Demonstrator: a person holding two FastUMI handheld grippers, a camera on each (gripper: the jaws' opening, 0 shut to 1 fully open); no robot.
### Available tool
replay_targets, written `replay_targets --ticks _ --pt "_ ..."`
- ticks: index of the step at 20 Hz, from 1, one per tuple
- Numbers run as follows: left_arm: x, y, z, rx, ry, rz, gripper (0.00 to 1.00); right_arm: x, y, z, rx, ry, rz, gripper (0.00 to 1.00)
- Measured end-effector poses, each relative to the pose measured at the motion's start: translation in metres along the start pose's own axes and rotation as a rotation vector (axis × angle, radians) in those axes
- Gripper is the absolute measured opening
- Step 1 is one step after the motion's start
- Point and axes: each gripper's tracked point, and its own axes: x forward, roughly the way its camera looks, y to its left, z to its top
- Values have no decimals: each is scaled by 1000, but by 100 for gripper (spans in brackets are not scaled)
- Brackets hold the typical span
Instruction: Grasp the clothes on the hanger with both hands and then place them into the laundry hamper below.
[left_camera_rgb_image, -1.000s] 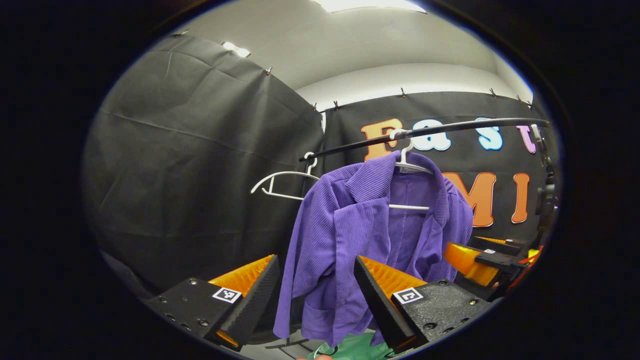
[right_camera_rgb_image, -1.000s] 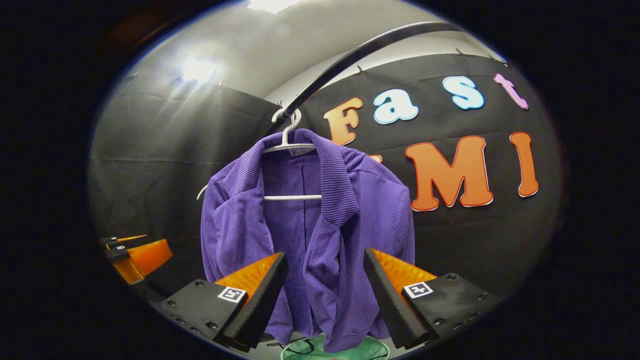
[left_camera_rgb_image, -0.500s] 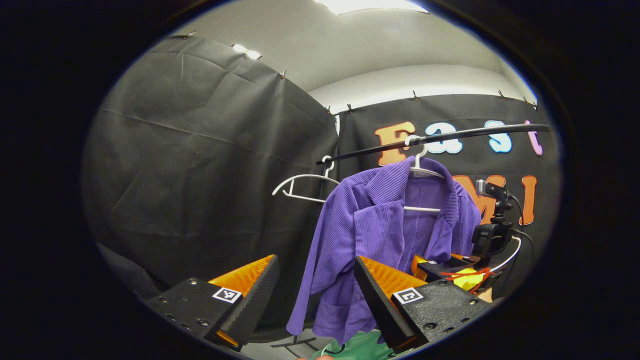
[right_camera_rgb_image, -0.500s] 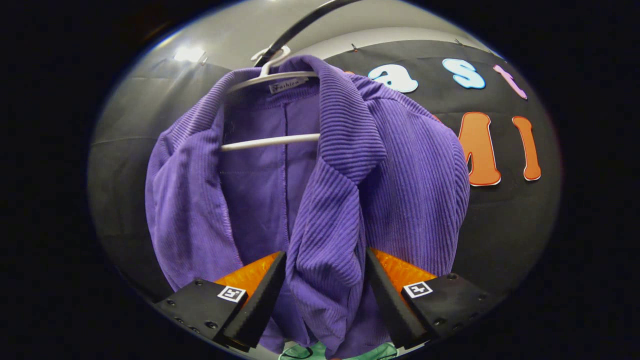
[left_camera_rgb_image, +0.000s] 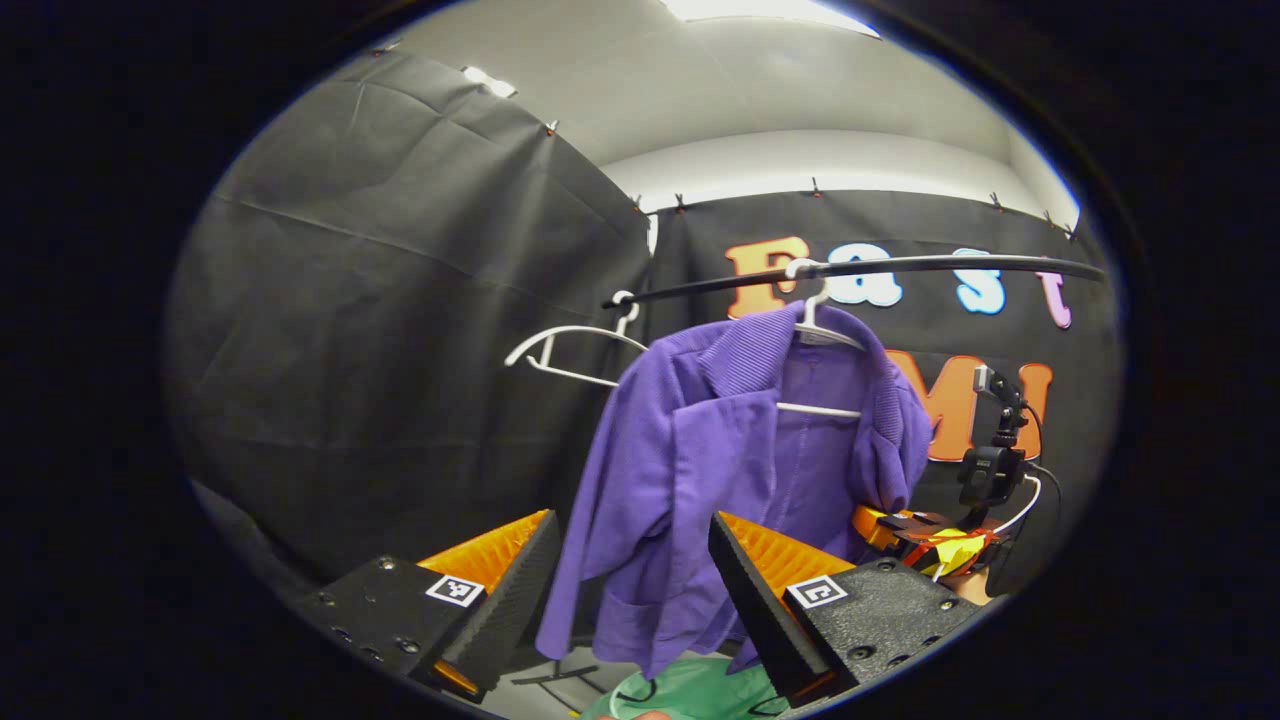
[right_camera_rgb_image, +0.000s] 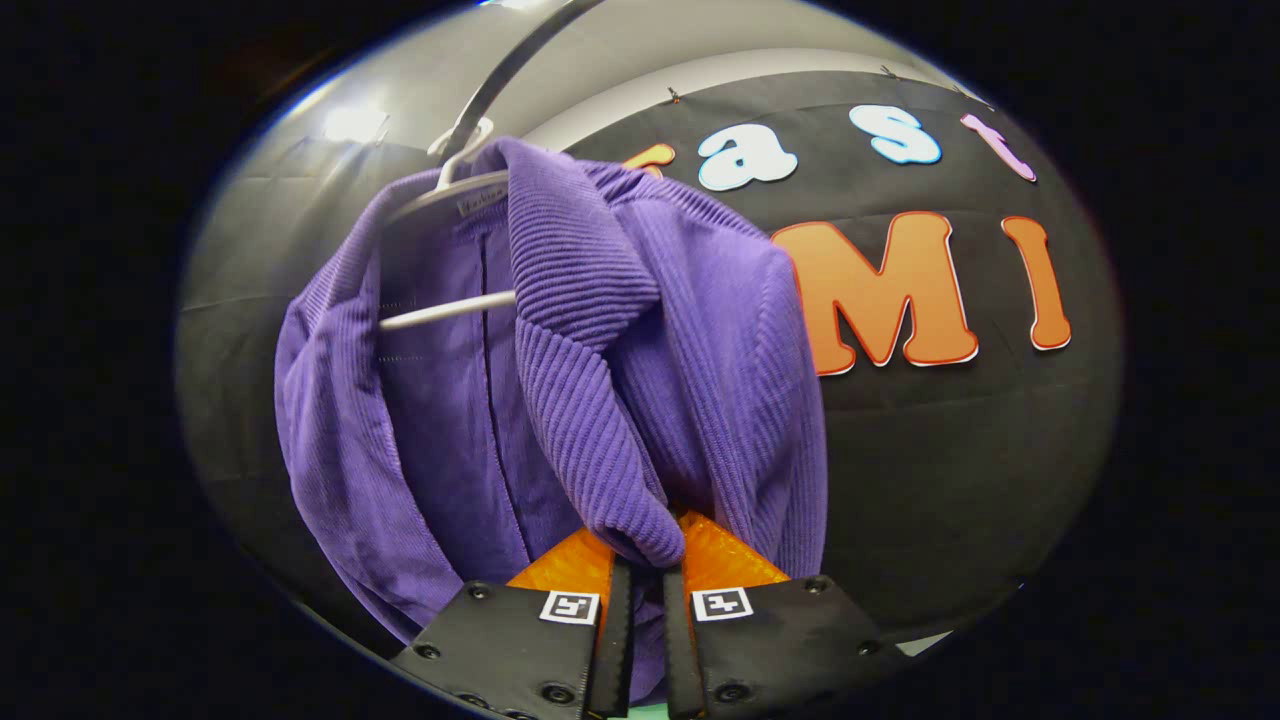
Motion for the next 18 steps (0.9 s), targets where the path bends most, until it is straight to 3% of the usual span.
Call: replay_targets --ticks 1,2,5,6,8,10,11,12,13,15,18 --pt "9 -14 -3 -16 5 -38 92 -11 -10 9 -6 -17 -37 21" --pt "18 -26 -8 -31 14 -72 92 -21 -15 21 0 -45 -37 9" --pt "49 -62 -33 -60 64 -142 92 -50 -12 42 6 -68 4 5" --pt "61 -70 -38 -74 71 -144 92 -57 -12 47 -3 -71 12 9" --pt "83 -76 -47 -123 79 -99 95 -70 -8 53 -34 -67 36 9" --pt "103 -85 -54 -163 71 -75 92 -83 -7 61 -53 -78 48 9" --pt "114 -89 -60 -162 75 -65 99 -85 -6 66 -58 -83 53 9" --pt "125 -92 -66 -153 80 -54 91 -88 -6 68 -59 -83 57 9" --pt "134 -94 -72 -141 84 -42 95 -91 -5 69 -57 -83 63 9" --pt "146 -92 -75 -123 62 -4 92 -97 -5 73 -56 -90 69 9" --pt "159 -64 -67 -47 -12 121 95 -101 -4 75 -71 -97 78 9"
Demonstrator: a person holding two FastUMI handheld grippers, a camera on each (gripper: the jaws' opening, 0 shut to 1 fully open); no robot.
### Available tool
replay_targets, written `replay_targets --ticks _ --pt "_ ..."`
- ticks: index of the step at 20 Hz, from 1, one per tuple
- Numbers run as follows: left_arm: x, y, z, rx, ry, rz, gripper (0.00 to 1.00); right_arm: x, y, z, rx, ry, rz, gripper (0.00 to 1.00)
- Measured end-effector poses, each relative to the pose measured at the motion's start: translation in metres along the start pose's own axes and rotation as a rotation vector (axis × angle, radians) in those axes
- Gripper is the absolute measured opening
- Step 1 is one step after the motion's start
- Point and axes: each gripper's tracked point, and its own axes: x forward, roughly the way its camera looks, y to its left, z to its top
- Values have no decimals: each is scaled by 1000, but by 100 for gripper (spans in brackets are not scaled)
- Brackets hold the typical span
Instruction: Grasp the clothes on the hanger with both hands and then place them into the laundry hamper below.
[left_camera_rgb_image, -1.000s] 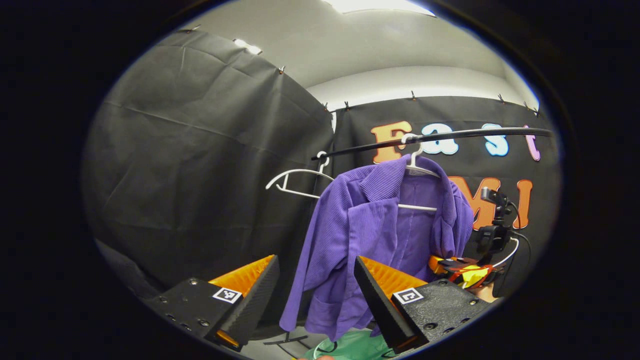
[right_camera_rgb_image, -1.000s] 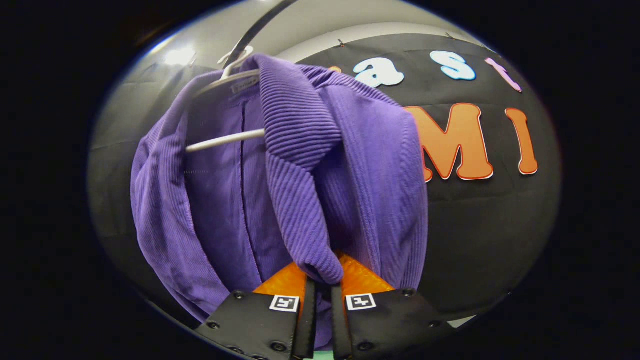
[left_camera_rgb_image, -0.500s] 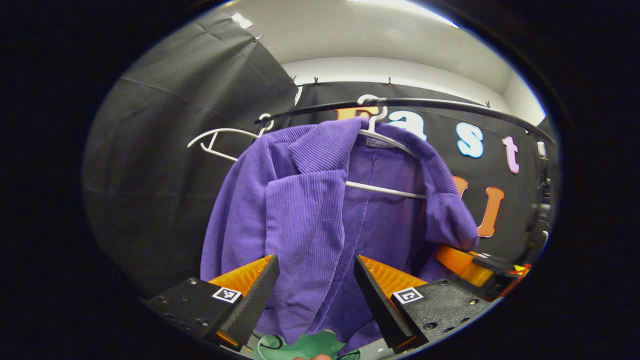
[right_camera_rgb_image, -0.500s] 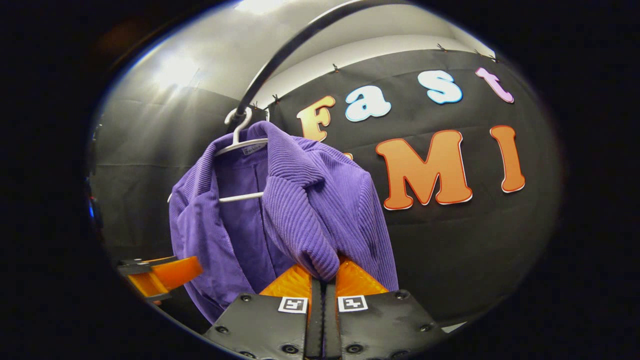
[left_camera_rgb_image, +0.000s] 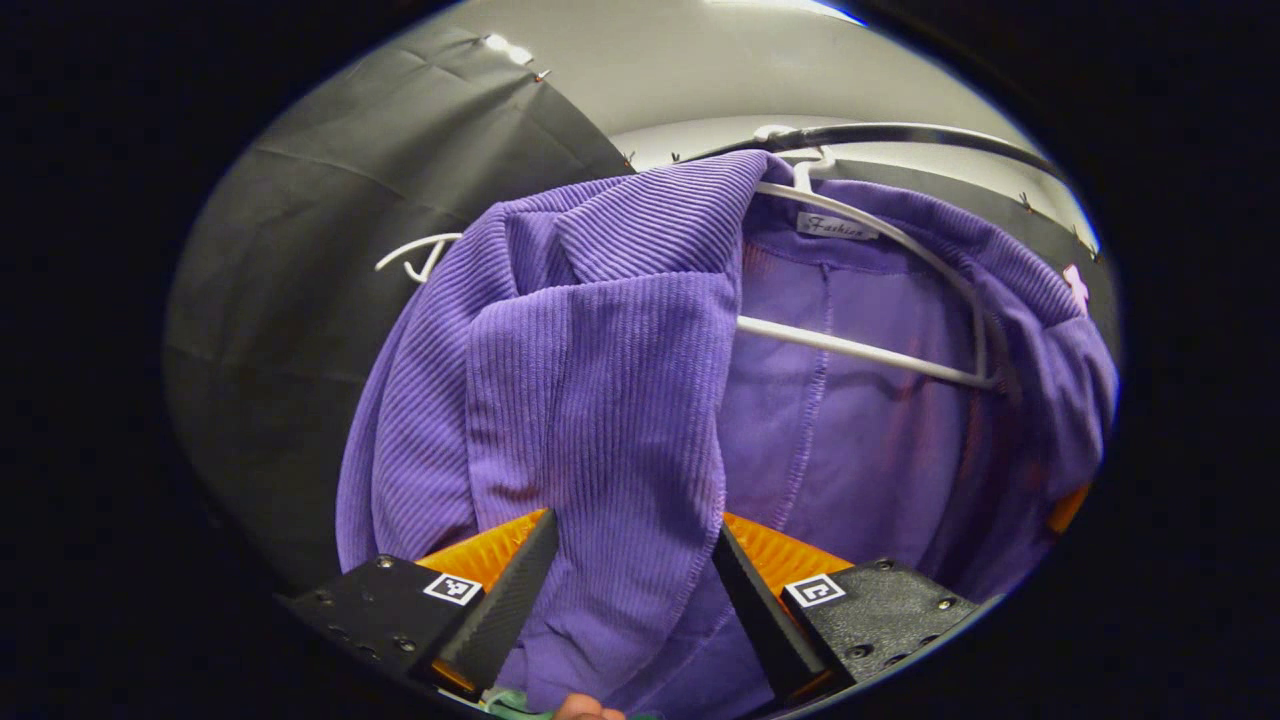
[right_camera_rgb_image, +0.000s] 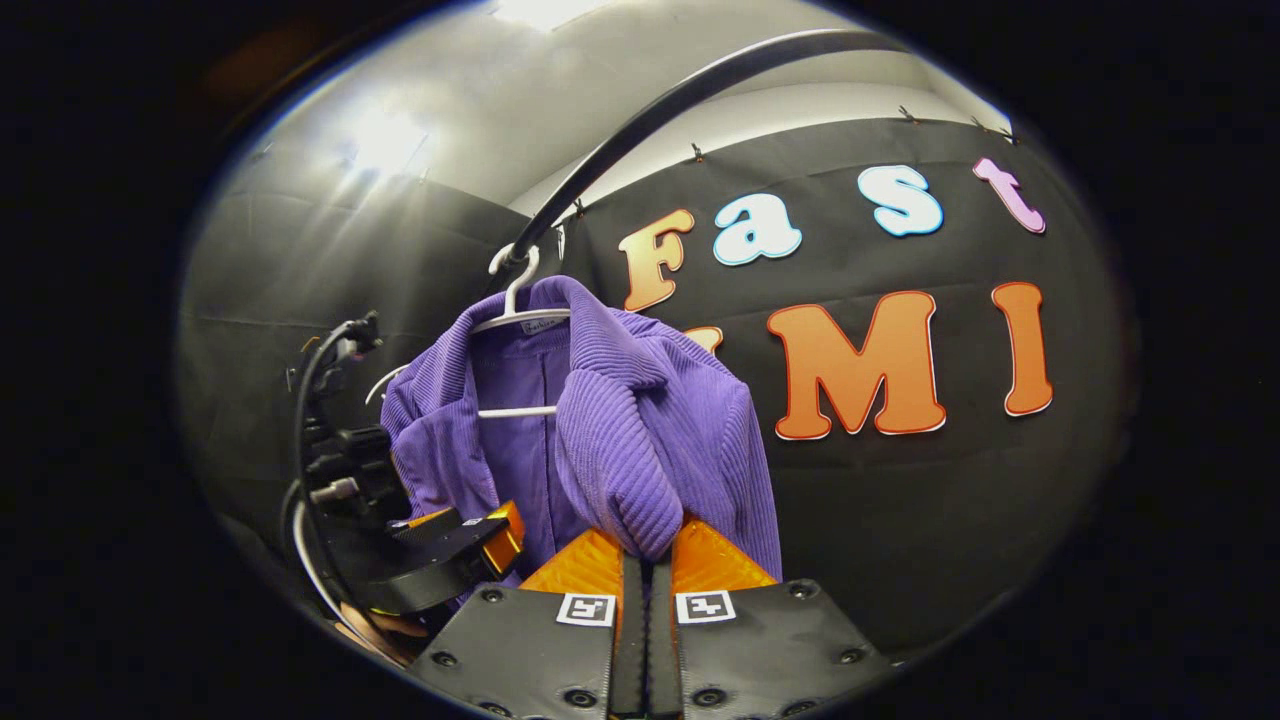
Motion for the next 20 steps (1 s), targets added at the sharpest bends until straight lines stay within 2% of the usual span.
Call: replay_targets --ticks 1,2,3,4,5,6,7,8,9,10,11,12,14,15,16,19,20 --pt "7 8 3 30 -31 37 91 2 -2 0 -4 1 2 9" --pt "13 16 7 69 -56 57 91 3 -3 -1 -5 2 6 9" --pt "17 22 11 112 -71 54 99 3 -3 -1 -5 0 6 9" --pt "18 30 16 150 -84 45 90 3 -5 -2 -8 -4 0 9" --pt "18 39 21 182 -99 37 87 2 -8 -2 -12 -10 -14 9" --pt "12 47 27 220 -114 17 69 0 -15 0 -19 -24 -40 9" --pt "11 51 32 252 -120 -8 50 1 -23 4 -24 -49 -71 14" --pt "4 57 36 278 -125 -26 31 1 -32 11 -29 -83 -104 9" --pt "0 63 46 280 -133 -31 12 0 -37 16 -37 -108 -134 9" --pt "-3 75 55 268 -143 -25 5 -3 -44 18 -51 -123 -167 9" --pt "-8 86 68 257 -158 -4 4 -5 -48 21 -65 -138 -197 14" --pt "-16 99 83 248 -179 28 2 -8 -53 24 -73 -149 -225 9" --pt "-24 119 114 246 -226 93 8 -9 -65 29 -79 -167 -275 8" --pt "-24 124 127 245 -239 109 8 -8 -72 30 -85 -172 -298 8" --pt "-26 129 139 239 -253 118 2 -4 -77 33 -92 -183 -318 4" --pt "-25 142 168 209 -278 137 5 0 -87 40 -88 -204 -348 5" --pt "-22 146 175 206 -285 144 5 1 -91 42 -89 -210 -358 9"
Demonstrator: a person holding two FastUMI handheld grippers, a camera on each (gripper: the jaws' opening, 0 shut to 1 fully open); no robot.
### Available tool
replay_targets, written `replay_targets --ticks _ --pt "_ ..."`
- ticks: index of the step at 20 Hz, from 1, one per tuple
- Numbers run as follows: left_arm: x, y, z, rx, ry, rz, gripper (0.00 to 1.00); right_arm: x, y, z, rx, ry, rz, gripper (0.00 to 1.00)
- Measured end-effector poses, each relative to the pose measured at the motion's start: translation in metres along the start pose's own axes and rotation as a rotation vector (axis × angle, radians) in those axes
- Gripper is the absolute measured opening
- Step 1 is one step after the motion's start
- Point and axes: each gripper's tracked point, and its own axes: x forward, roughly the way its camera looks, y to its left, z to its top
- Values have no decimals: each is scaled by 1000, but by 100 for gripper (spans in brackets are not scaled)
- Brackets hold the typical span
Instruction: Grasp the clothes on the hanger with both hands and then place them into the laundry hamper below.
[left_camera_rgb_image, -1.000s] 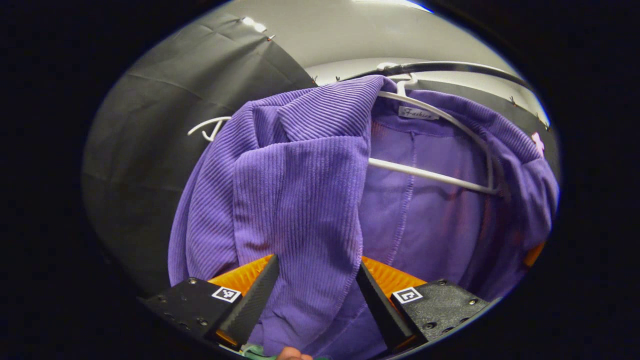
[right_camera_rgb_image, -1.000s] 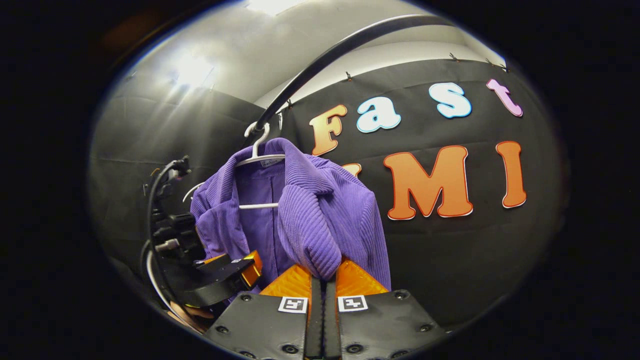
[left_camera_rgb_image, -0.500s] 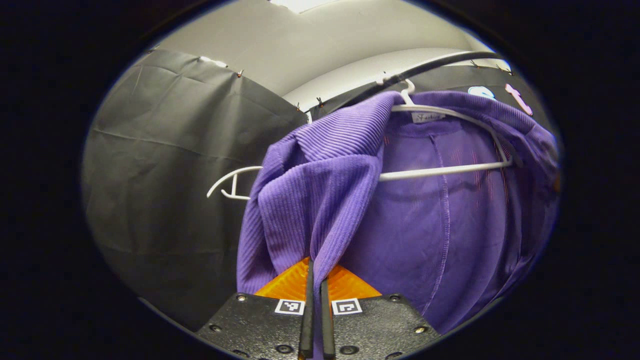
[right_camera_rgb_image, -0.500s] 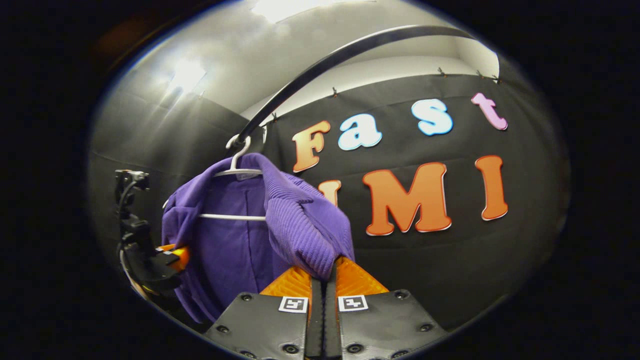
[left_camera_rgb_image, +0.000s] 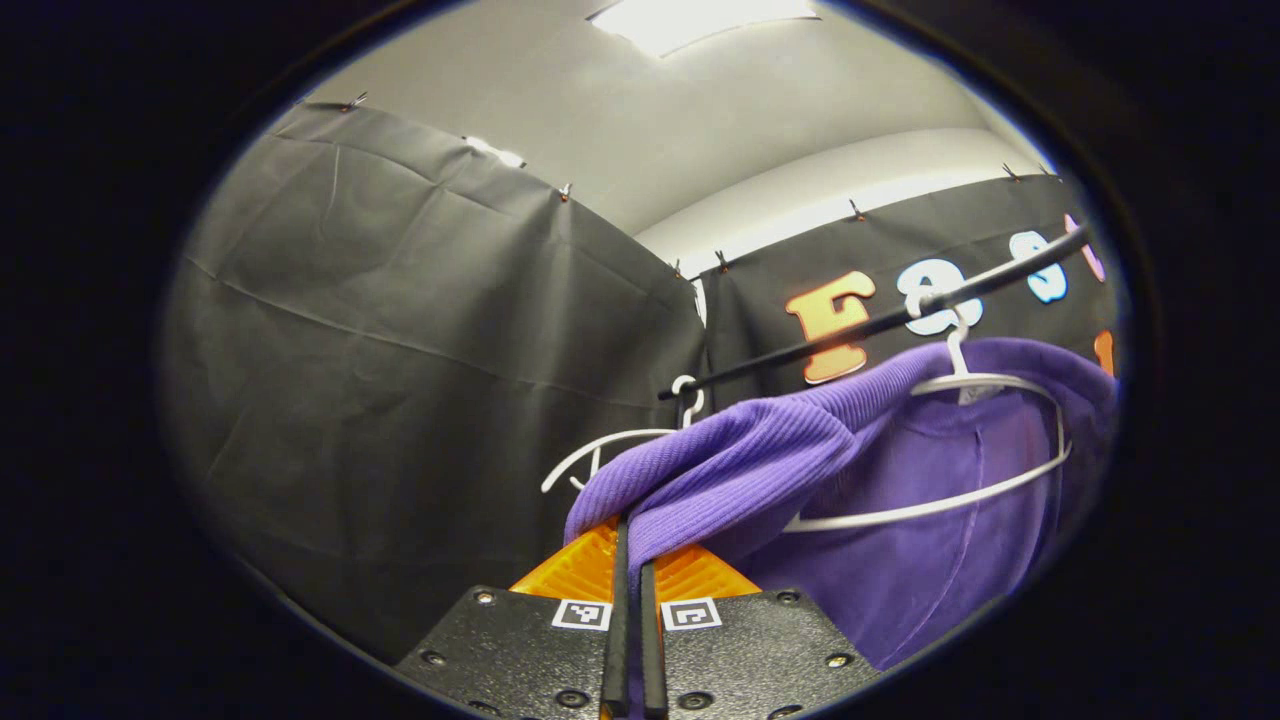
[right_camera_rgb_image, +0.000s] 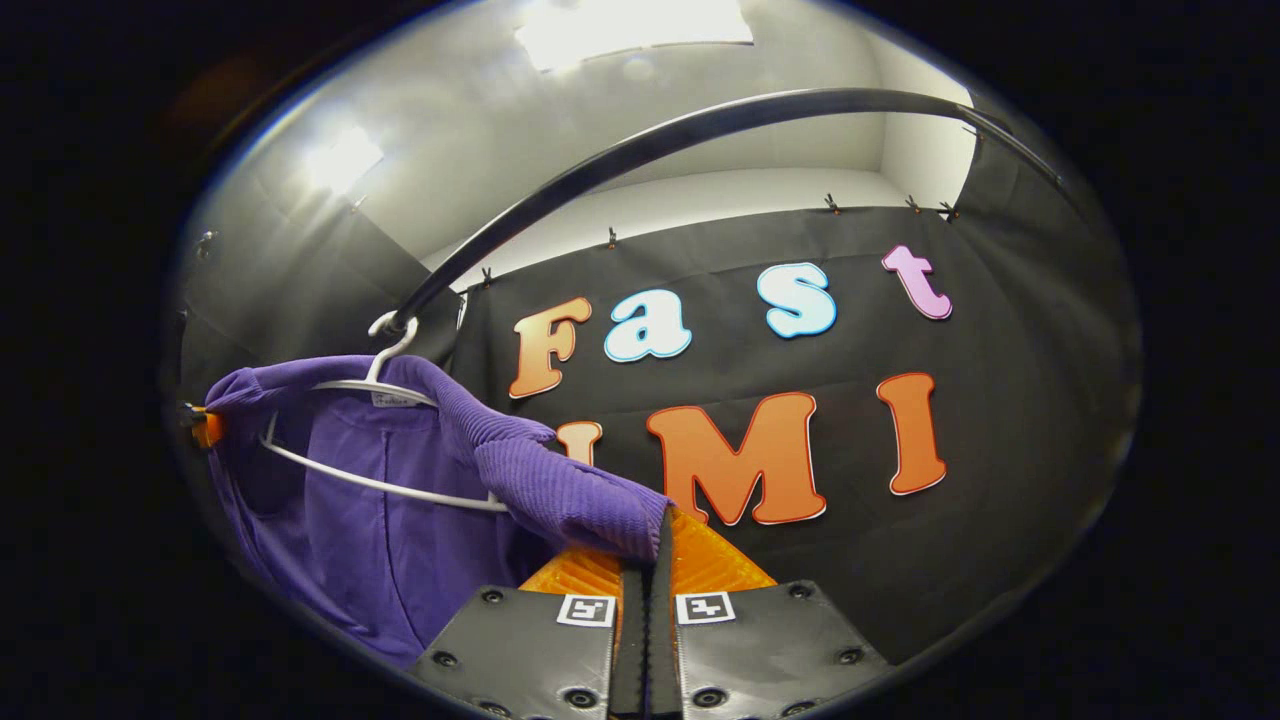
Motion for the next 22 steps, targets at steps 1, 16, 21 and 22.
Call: replay_targets --ticks 1,16,21,22 --pt "4 2 5 1 -5 0 5 3 -5 2 -6 -6 -11 9" --pt "86 13 25 -70 -7 -70 5 40 -29 7 104 -2 -64 9" --pt "99 10 16 -85 14 -90 5 53 -35 10 98 -23 -84 9" --pt "101 10 13 -87 22 -91 5 57 -35 10 89 -29 -88 9"
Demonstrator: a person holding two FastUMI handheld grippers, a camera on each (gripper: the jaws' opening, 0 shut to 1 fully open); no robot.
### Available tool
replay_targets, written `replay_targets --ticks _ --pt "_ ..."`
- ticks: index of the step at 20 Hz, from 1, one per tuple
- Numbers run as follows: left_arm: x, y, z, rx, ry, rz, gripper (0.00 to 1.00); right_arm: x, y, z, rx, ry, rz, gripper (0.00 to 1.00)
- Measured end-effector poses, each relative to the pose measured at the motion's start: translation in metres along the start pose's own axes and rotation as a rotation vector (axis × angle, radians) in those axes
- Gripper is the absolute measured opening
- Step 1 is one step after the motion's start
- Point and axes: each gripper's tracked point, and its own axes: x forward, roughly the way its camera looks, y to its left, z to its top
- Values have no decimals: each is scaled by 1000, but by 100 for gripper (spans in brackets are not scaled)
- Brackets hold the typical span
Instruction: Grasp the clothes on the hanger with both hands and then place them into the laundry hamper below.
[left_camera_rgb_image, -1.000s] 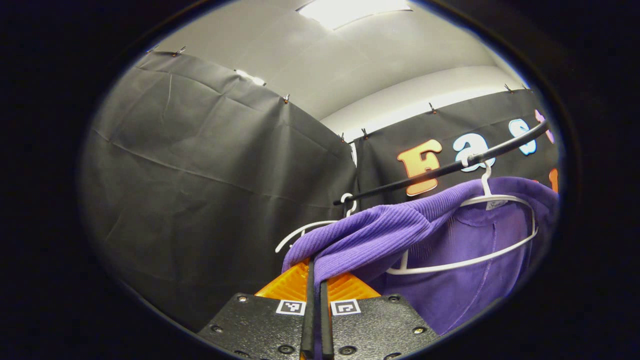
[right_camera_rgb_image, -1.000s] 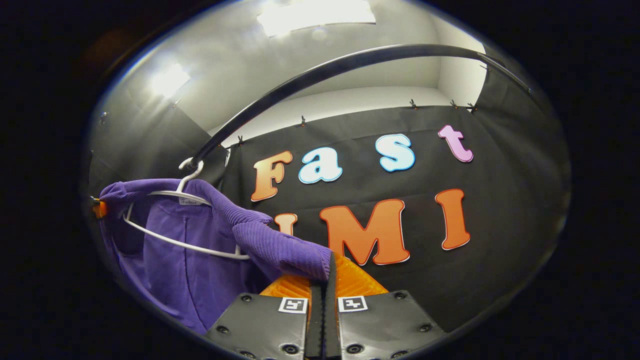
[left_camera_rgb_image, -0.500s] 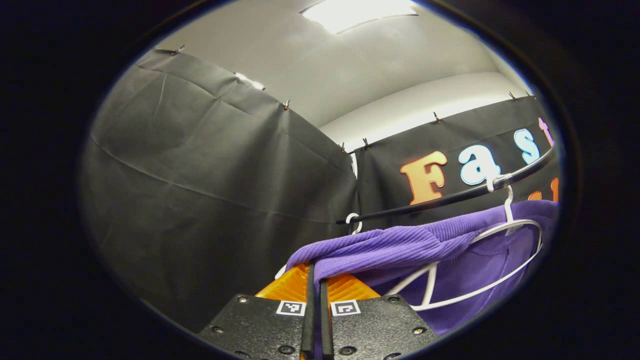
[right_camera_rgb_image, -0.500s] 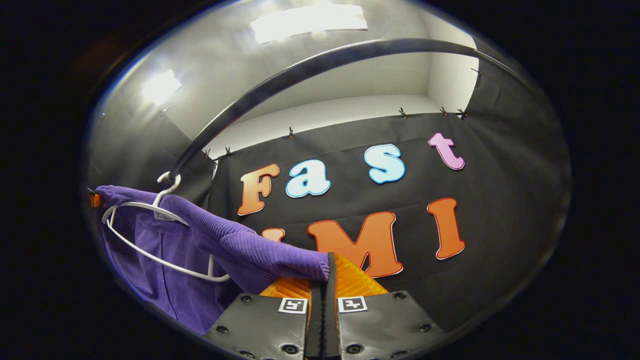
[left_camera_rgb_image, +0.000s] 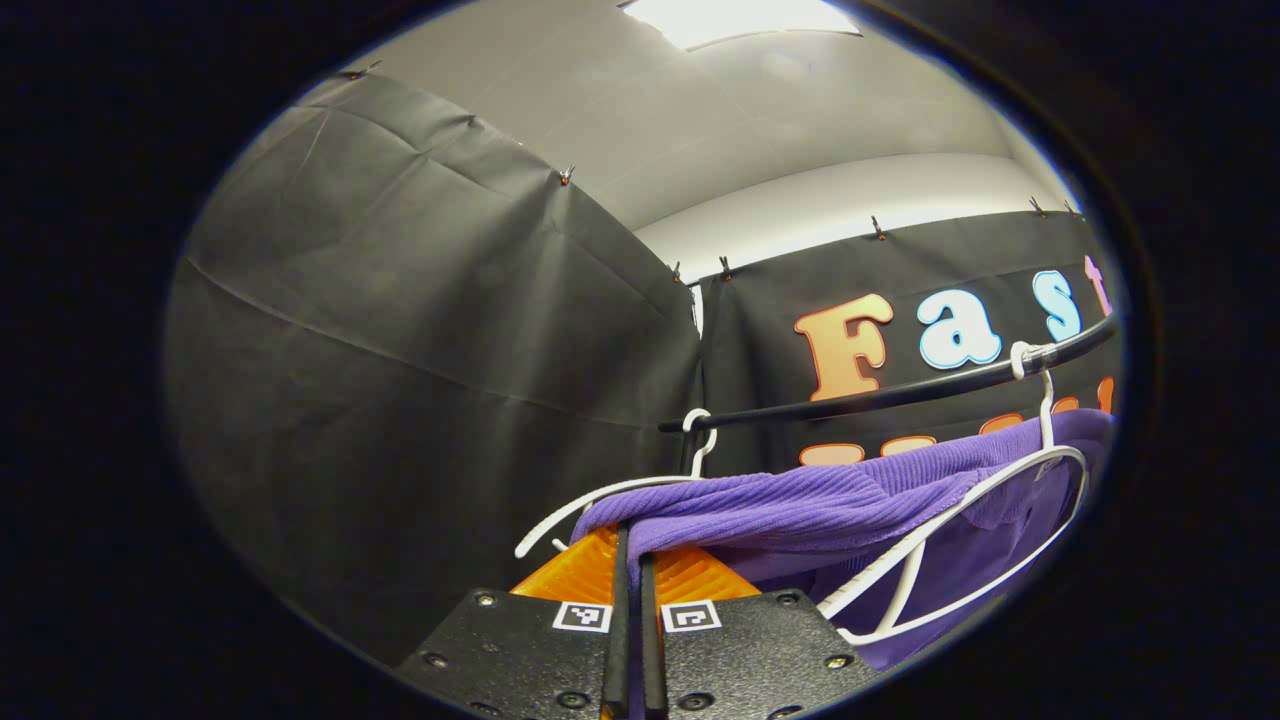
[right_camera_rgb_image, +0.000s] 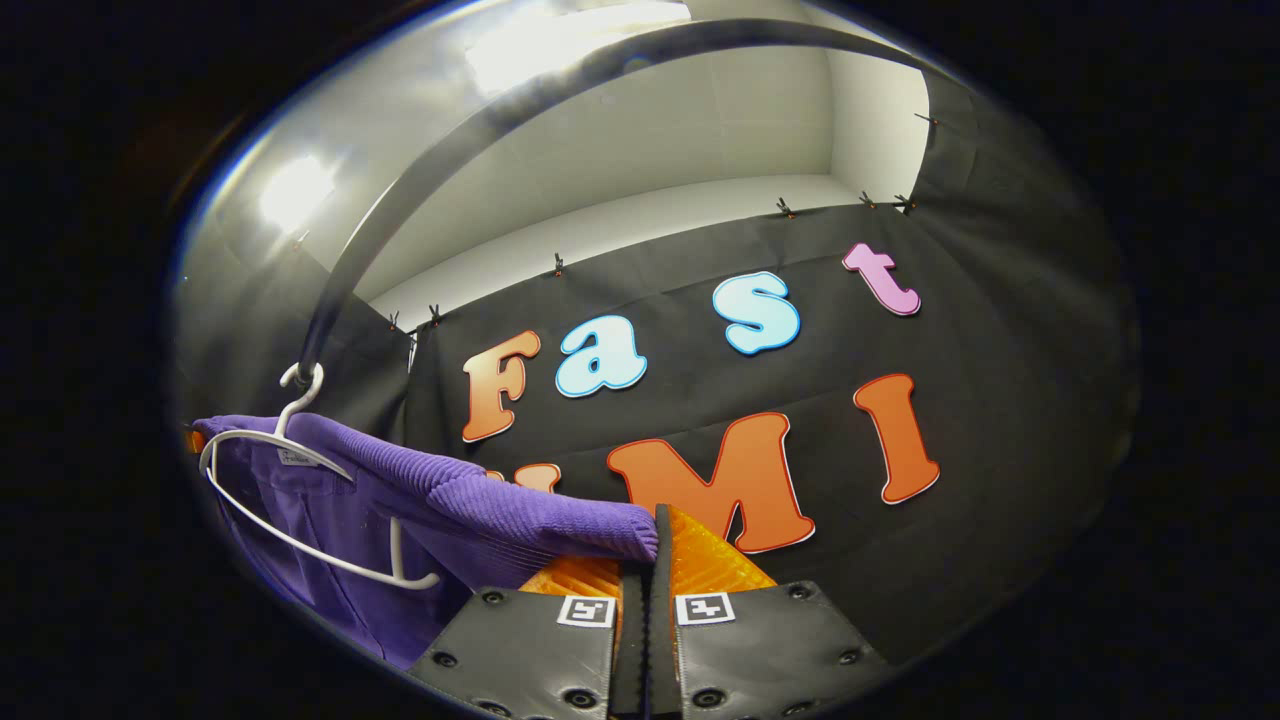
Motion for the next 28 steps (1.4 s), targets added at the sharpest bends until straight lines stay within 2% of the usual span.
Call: replay_targets --ticks 5,6,8,14,18,20,22,25,28 --pt "7 2 -29 6 60 -11 5 21 8 -15 22 21 17 9" --pt "6 3 -39 8 79 -14 2 26 8 -17 27 22 19 9" --pt "4 6 -52 10 99 -17 5 32 9 -22 17 22 21 9" --pt "-7 14 -87 -11 163 -10 3 46 13 -28 -17 27 30 9" --pt "-17 16 -111 -17 206 -6 5 52 11 -43 -15 48 29 9" --pt "-24 16 -117 -7 217 -15 3 55 4 -53 0 60 18 9" --pt "-29 14 -120 12 223 -26 5 58 1 -57 9 59 15 9" --pt "-37 13 -120 47 221 -32 5 54 -6 -58 -28 50 16 9" --pt "-48 10 -127 19 233 -21 6 46 -15 -62 -77 43 -11 9"
